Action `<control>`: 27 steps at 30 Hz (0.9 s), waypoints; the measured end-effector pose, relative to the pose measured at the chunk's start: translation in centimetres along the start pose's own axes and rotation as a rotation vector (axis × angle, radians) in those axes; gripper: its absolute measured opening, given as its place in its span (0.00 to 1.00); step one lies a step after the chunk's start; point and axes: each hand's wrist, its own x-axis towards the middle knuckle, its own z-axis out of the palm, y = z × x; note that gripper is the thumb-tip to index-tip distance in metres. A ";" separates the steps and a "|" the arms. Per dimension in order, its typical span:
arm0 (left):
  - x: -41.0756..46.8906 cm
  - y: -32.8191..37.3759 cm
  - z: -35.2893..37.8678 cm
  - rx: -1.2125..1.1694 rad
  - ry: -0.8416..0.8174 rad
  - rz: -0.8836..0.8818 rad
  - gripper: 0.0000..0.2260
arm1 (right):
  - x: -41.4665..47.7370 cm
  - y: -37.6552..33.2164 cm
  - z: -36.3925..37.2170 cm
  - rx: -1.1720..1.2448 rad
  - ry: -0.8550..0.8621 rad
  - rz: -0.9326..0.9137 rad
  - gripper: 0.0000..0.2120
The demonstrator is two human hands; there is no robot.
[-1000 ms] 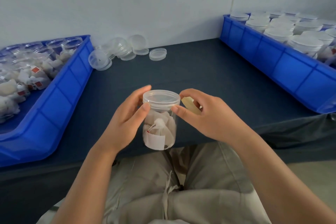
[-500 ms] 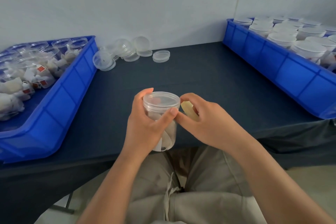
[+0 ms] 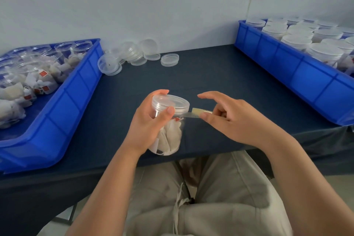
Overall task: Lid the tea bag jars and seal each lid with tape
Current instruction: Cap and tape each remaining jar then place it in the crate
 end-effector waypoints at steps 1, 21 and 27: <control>0.1 -0.2 -0.2 -0.014 -0.014 0.006 0.32 | 0.2 0.3 0.2 -0.004 0.002 0.011 0.24; -0.6 -0.3 -0.9 0.283 0.089 0.180 0.18 | 0.2 -2.0 2.6 -0.080 0.167 -0.045 0.23; -2.7 1.0 1.4 0.477 0.186 0.069 0.43 | -0.8 -3.4 2.7 -0.164 0.206 -0.057 0.24</control>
